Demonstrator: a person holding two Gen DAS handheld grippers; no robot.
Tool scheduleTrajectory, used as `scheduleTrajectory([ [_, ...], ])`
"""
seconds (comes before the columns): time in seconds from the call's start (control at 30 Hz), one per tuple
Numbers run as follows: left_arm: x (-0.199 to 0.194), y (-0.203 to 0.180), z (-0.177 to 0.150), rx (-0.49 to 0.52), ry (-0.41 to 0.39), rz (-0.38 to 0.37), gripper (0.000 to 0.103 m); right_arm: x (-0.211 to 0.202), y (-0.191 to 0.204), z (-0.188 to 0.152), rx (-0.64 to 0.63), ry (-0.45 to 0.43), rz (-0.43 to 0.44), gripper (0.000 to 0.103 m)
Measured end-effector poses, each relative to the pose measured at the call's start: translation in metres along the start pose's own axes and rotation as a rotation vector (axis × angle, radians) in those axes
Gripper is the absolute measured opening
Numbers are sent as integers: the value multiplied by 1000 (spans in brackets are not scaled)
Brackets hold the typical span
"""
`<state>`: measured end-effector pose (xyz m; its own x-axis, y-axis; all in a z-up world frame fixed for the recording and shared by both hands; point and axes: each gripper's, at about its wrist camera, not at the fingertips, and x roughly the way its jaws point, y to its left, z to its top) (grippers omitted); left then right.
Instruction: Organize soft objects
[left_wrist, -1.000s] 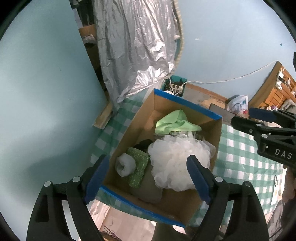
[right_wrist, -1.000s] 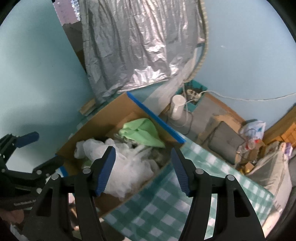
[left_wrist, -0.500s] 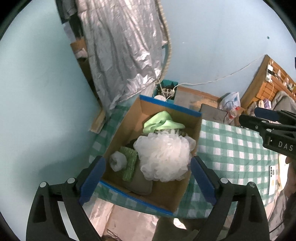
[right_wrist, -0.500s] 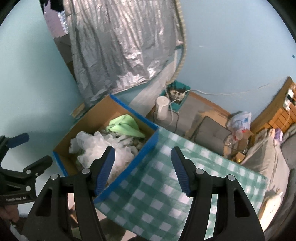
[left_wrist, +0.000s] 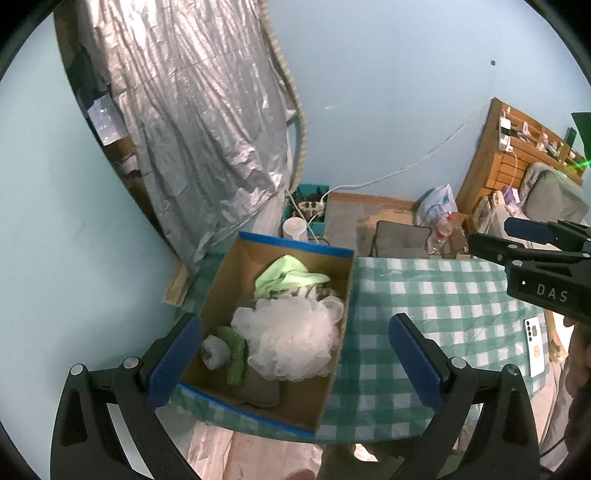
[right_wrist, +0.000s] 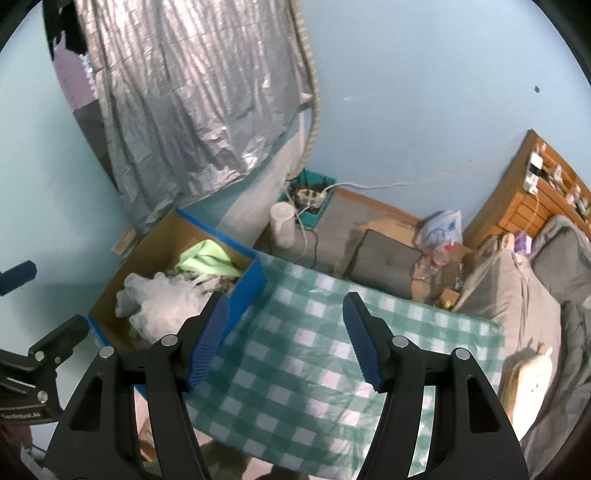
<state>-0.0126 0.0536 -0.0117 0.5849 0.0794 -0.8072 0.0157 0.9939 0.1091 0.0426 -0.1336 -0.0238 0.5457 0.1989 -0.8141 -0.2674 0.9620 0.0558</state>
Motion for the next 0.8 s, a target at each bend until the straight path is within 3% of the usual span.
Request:
scheduleTrajectory([
  [0.8, -4, -25, 5, 6, 20, 8, 102, -19, -23, -12, 20, -7, -8, 64],
])
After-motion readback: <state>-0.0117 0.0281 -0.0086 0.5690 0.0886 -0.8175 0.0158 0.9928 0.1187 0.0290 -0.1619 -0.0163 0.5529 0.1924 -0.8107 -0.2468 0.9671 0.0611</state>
